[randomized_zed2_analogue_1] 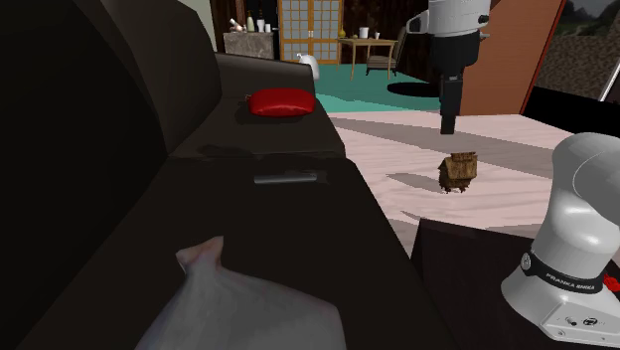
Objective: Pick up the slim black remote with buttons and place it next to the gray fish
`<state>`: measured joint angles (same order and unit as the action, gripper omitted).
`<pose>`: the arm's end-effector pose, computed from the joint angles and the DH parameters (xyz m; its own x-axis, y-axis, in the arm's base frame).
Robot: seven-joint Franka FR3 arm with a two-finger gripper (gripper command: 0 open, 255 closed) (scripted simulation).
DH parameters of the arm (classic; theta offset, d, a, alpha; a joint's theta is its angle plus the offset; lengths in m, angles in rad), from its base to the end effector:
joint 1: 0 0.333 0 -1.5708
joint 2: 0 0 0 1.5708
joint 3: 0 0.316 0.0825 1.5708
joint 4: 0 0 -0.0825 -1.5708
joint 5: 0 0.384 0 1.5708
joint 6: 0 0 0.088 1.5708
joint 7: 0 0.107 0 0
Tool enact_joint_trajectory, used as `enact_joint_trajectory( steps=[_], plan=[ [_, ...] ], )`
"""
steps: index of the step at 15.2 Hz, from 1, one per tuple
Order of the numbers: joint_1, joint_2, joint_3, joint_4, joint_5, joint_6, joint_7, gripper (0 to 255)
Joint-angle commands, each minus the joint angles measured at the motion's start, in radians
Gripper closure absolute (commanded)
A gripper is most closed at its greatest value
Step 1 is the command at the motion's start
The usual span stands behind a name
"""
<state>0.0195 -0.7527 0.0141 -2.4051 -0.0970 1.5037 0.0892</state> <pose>0.3050 0.0003 0.5527 0.9882 -0.0671 -0.1378 -0.0507 -0.9916 0.1189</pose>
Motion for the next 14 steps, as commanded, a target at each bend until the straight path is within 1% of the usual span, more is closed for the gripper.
enact_joint_trajectory(
  steps=[1,8,14],
  plan=[
    [0.000,0.000,0.000,0.000,0.000,0.000,0.000,0],
    [-0.004,0.209,-0.105,0.036,-0.034,0.209,-0.147,0],
    [0.004,0.422,-0.181,0.124,-0.017,0.358,-0.279,0]
  ],
)
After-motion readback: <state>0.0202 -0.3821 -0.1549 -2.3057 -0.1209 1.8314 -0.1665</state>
